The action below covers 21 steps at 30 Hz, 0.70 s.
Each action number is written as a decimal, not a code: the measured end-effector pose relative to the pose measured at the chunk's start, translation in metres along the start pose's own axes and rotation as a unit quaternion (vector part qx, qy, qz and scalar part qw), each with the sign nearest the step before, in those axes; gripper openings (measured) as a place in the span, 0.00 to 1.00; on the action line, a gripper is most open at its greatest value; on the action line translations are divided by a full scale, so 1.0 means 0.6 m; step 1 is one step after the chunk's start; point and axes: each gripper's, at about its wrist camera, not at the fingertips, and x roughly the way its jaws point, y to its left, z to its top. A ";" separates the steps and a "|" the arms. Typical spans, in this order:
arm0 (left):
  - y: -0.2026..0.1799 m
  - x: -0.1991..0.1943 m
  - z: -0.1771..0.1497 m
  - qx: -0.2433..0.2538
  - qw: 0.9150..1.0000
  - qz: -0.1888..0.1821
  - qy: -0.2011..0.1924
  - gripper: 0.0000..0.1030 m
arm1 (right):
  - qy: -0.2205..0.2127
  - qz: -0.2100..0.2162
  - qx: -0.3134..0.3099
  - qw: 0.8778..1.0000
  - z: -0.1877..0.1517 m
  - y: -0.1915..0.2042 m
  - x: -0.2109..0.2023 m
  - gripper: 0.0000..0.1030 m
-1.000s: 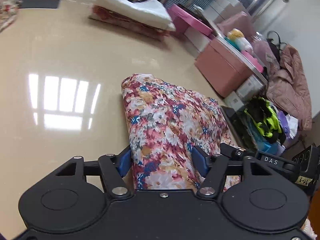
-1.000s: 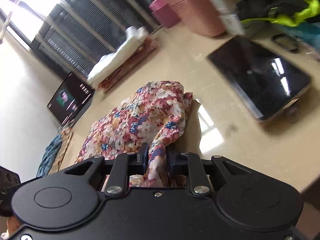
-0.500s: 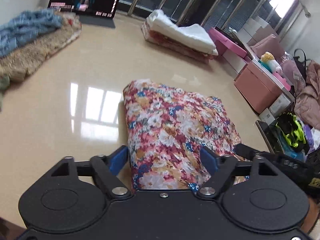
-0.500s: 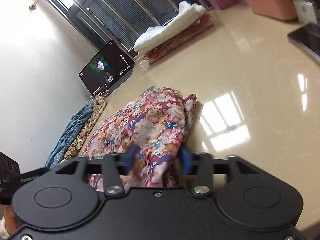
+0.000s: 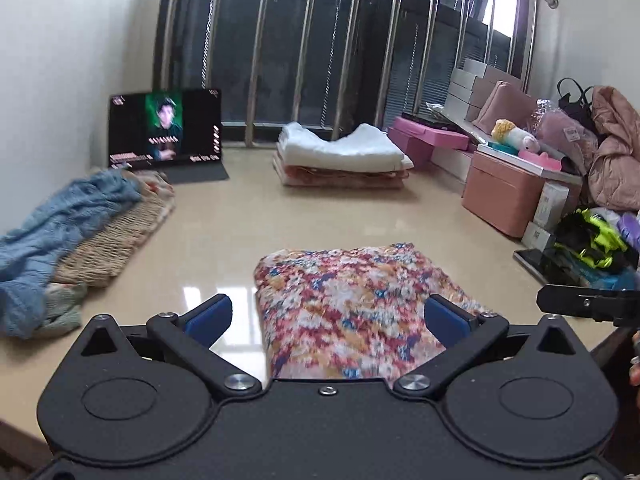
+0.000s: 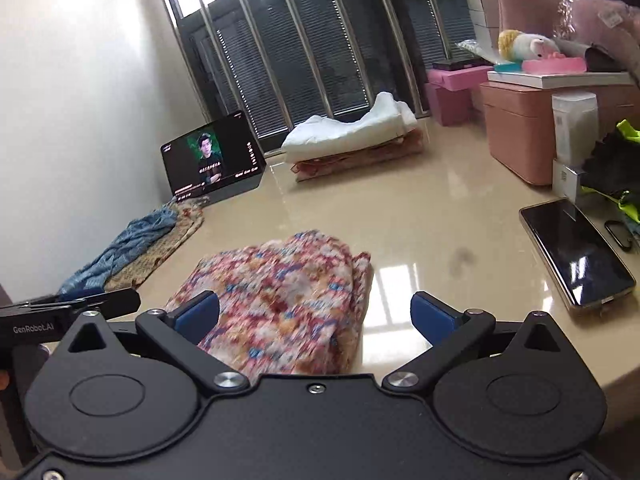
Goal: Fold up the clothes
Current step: 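Pull both tools back from the folded dress bundle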
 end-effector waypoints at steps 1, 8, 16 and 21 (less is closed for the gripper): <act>-0.002 -0.008 -0.007 -0.004 1.000 0.005 -0.003 1.00 | 0.002 -0.004 -0.003 1.000 -0.007 0.007 -0.003 1.00; -0.013 -0.049 -0.041 -0.014 1.000 0.014 0.003 1.00 | 0.018 -0.021 -0.009 1.000 -0.048 0.042 -0.025 1.00; -0.007 -0.085 -0.056 -0.045 0.999 0.007 -0.001 1.00 | 0.043 -0.004 0.026 0.999 -0.067 0.043 -0.038 0.99; -0.007 -0.094 -0.061 -0.041 0.999 0.000 0.008 1.00 | 0.011 -0.013 -0.009 1.000 -0.078 0.062 -0.059 1.00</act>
